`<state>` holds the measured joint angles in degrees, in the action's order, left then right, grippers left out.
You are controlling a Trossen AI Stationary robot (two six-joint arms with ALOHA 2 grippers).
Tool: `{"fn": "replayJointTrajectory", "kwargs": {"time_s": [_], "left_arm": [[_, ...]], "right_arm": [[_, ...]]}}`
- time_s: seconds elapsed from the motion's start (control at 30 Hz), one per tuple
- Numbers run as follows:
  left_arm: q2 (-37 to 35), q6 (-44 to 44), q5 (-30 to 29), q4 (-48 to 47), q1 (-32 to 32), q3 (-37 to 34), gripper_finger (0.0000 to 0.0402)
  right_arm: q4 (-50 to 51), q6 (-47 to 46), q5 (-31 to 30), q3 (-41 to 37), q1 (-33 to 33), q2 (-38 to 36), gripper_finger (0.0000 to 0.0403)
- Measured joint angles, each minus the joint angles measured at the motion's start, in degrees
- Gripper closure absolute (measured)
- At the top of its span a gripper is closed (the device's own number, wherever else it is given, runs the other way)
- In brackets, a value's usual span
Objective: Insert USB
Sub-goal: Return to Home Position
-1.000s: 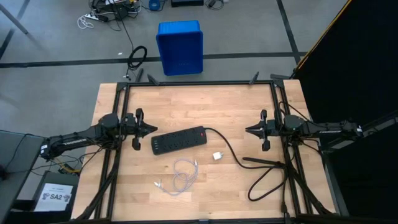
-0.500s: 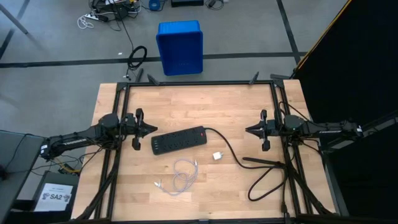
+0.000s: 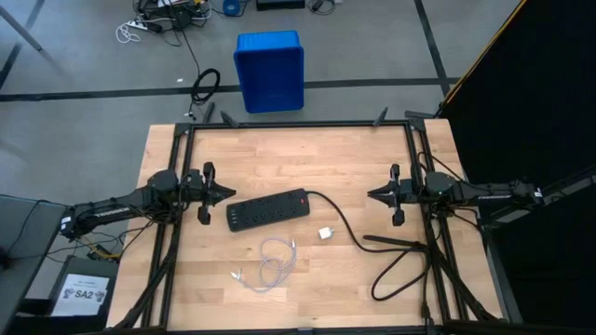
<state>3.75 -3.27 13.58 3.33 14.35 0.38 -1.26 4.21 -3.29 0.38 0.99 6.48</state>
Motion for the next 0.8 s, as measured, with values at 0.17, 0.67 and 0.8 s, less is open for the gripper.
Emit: {"fn": "replayJointTrajectory", "kwargs": {"time_s": [0.17, 0.67, 0.8], "left_arm": [[0.0, 0.0, 0.0, 0.0, 0.0, 0.0, 0.0402], [0.0, 0.0, 0.0, 0.0, 0.0, 0.0, 0.0402], [0.0, 0.0, 0.0, 0.0, 0.0, 0.0, 0.0402]], "right_arm": [[0.0, 0.0, 0.0, 0.0, 0.0, 0.0, 0.0399], [0.0, 0.0, 0.0, 0.0, 0.0, 0.0, 0.0393], [0.0, 0.0, 0.0, 0.0, 0.0, 0.0, 0.0400]]}}
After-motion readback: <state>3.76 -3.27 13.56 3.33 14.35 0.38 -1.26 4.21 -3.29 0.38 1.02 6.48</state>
